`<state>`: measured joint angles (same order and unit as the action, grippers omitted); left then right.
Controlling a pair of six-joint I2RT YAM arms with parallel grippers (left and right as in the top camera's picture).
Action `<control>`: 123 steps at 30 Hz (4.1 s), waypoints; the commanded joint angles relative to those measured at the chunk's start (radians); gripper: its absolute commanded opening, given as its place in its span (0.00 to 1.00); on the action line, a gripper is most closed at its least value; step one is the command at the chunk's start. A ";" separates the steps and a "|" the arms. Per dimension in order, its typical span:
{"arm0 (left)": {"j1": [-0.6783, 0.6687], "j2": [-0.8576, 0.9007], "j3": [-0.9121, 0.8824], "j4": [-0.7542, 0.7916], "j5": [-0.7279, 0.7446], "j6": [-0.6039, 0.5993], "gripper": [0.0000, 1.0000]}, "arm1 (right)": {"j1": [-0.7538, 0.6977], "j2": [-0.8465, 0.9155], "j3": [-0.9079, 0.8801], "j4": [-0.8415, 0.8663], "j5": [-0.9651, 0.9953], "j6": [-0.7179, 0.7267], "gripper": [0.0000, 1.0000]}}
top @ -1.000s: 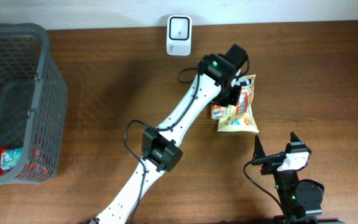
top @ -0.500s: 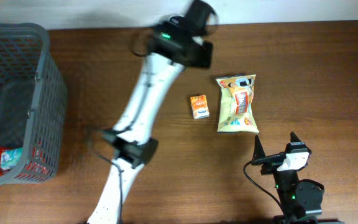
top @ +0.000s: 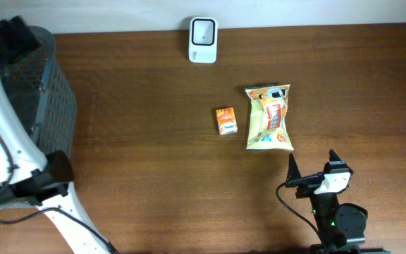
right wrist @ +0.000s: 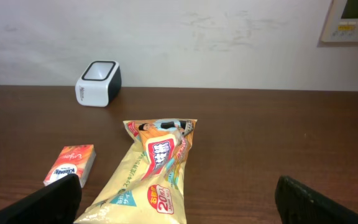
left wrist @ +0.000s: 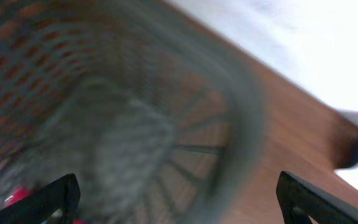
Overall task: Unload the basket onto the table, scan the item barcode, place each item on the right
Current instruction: 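Reach the left gripper into the basket and grasp the green tissue pack, then place the green tissue pack next to the orange box with the left gripper, then reach the left gripper into the basket and grasp the red snack bag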
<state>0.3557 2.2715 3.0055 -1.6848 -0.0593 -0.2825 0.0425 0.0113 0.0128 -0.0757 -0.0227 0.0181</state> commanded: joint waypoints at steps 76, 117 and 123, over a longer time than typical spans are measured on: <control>-0.902 -0.092 -0.432 0.227 0.045 -0.172 0.00 | -0.005 -0.006 -0.007 -0.004 0.005 0.001 0.98; 0.006 -0.388 -0.145 -0.003 -0.013 -0.071 0.99 | -0.005 -0.006 -0.007 -0.004 0.005 0.001 0.98; 0.272 -0.386 -0.562 0.024 -0.095 -0.273 0.99 | -0.005 -0.006 -0.007 -0.004 0.005 0.001 0.98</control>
<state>0.5819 1.8786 2.6228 -1.6760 -0.0834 -0.3954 0.0425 0.0113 0.0128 -0.0757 -0.0227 0.0189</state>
